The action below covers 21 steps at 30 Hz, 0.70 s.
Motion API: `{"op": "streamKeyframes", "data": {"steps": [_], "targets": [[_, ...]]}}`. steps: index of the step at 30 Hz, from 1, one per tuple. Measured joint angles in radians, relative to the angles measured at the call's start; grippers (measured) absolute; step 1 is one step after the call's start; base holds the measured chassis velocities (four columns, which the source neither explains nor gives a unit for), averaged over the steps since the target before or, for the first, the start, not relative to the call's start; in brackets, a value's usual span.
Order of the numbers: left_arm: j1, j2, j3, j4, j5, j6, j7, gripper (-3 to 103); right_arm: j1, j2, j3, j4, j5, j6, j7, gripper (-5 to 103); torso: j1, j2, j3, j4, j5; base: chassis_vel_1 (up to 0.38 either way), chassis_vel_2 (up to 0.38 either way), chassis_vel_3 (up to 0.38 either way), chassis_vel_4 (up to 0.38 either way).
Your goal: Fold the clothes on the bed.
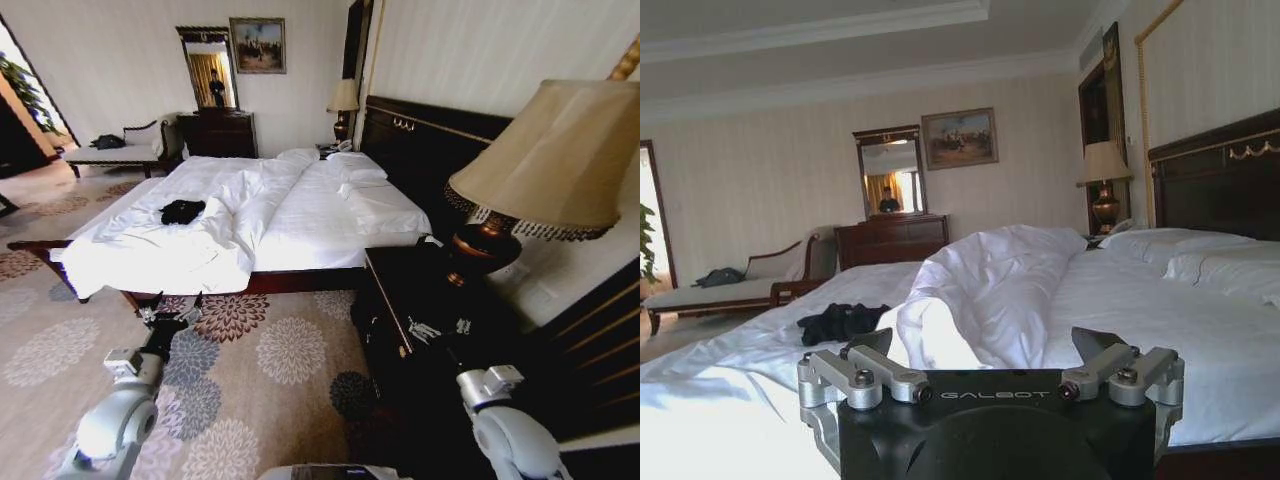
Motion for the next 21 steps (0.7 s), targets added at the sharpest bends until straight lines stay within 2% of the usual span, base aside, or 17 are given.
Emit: {"op": "streamKeyframes", "data": {"steps": [5,15,21], "targets": [[0.024,-0.009,0.002,-0.008,0.005,-0.012,0.017,100,-0.055,0.01,0.015,0.022,-0.007,0.005,-0.005,100,0.0,0.0,0.0,-0.0003,-0.0004,0.0,0.0,0.0,0.0],[0.057,-0.035,0.068,-0.037,0.058,-0.016,0.014,100,-0.061,-0.001,0.02,0.03,-0.002,0.01,-0.01,100,0.0,0.0,0.0,-0.0002,-0.0002,0.0,0.0,0.0,0.0],[0.079,-0.028,0.063,-0.044,0.061,-0.021,0.02,100,-0.061,-0.005,0.02,0.031,-0.002,0.01,-0.012,100,0.0,0.0,0.0,0.0,-0.0003,0.0,0.0,0.0,0.0]]}}
